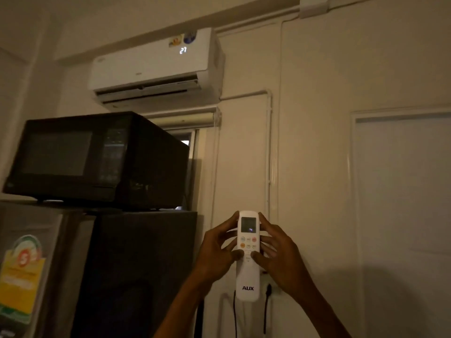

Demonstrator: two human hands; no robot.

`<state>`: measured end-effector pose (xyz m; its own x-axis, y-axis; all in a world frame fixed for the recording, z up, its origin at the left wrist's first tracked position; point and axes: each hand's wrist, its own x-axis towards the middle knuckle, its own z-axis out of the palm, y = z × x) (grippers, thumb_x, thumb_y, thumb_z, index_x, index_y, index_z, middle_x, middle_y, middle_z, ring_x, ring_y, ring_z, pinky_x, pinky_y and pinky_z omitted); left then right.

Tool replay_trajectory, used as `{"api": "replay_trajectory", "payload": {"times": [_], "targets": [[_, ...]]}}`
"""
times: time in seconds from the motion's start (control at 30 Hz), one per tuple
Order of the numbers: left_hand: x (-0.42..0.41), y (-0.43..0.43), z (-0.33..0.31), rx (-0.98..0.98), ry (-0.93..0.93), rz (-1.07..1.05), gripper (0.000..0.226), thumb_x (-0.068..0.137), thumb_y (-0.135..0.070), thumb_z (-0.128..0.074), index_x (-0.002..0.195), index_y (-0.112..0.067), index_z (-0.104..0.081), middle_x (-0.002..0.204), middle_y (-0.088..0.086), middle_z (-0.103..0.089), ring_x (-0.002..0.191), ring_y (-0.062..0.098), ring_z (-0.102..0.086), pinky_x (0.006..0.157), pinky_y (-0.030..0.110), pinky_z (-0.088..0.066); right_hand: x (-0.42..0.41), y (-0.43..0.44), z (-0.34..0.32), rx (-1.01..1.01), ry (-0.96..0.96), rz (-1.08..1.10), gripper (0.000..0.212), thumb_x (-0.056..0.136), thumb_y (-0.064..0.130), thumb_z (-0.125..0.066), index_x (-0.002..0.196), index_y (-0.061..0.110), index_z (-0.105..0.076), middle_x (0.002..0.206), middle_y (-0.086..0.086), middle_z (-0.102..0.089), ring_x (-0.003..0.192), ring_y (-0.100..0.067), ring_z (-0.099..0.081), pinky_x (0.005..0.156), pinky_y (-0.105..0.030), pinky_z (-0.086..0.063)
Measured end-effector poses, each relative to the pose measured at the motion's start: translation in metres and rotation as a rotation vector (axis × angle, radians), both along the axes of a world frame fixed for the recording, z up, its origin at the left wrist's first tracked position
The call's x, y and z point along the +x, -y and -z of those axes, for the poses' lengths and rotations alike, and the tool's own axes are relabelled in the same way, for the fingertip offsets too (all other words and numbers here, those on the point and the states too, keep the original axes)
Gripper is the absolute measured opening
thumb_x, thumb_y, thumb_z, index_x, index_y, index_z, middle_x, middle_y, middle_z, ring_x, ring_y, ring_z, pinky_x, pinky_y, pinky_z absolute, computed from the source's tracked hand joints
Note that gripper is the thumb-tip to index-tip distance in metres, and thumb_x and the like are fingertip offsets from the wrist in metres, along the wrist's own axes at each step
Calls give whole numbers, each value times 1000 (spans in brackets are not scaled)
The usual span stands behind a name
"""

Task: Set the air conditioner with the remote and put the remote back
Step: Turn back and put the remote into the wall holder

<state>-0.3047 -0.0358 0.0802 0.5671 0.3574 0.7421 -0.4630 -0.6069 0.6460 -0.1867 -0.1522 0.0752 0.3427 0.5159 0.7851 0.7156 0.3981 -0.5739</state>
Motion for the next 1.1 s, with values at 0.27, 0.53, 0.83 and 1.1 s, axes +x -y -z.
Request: {"api": "replay_trajectory", "payload": {"times": [0.27, 0.53, 0.83, 1.1], "targets": [[160, -7, 13, 3, -39, 130, 75, 72, 12, -69, 133, -25, -45, 127, -8, -57, 103, -8, -59, 71, 11, -54, 142, 5, 21, 19, 111, 287, 67, 74, 9, -74, 128, 27, -41, 113, -2, -59, 98, -5, -62, 76, -5, -49], [297, -35, 14, 2, -36, 209, 81, 68, 13, -70, 135, -23, -42, 117, -11, -59, 100, -6, -59, 80, 14, -56, 267, -18, 24, 32, 121, 413, 65, 77, 13, -72, 131, 27, -38, 118, 0, -56, 102, -8, -59, 77, -2, -46], [392, -55, 55, -63, 5, 268, 81, 71, 23, -60, 136, -19, -38, 123, -4, -57, 107, -3, -57, 82, 7, -50, 336, -38, 62, 66, 194, 482, 63, 82, 19, -65, 133, 34, -33, 121, -2, -51, 111, -9, -55, 89, -15, -51], [416, -64, 88, -67, 83, 252, 75, 74, 21, -58, 135, -21, -42, 128, 2, -58, 117, 7, -55, 93, 15, -49, 351, -49, 87, 18, 239, 567, 66, 86, 16, -61, 139, 29, -25, 128, 0, -46, 113, -6, -52, 92, -11, -47]]}}
